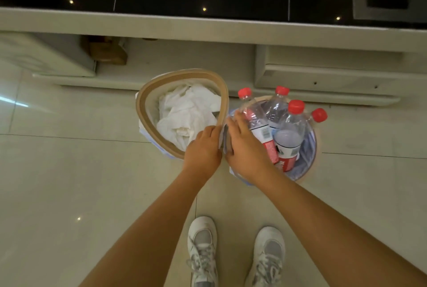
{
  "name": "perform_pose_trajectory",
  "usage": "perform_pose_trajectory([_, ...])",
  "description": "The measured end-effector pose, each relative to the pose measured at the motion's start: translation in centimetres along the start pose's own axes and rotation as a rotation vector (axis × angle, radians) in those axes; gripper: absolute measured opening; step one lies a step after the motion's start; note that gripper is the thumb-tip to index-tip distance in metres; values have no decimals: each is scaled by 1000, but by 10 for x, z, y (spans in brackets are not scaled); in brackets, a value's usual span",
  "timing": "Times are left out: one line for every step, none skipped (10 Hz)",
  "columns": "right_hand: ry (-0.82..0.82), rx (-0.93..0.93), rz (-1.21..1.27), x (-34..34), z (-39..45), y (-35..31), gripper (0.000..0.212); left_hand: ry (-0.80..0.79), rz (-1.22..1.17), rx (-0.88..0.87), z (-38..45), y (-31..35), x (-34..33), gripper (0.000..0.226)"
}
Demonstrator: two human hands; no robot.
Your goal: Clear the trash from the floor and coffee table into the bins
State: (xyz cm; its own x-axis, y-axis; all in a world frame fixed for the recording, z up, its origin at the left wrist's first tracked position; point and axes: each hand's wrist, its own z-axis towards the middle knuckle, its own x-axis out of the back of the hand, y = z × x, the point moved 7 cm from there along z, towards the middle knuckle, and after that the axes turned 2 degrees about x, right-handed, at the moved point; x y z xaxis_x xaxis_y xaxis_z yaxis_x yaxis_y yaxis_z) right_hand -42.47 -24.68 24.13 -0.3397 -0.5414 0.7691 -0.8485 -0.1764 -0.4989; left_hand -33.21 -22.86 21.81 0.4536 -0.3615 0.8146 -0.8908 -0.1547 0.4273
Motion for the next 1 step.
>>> perform_pose_trajectory([83, 37, 32, 44, -14, -15, 71, 73, 62, -25, -9, 23, 32, 45])
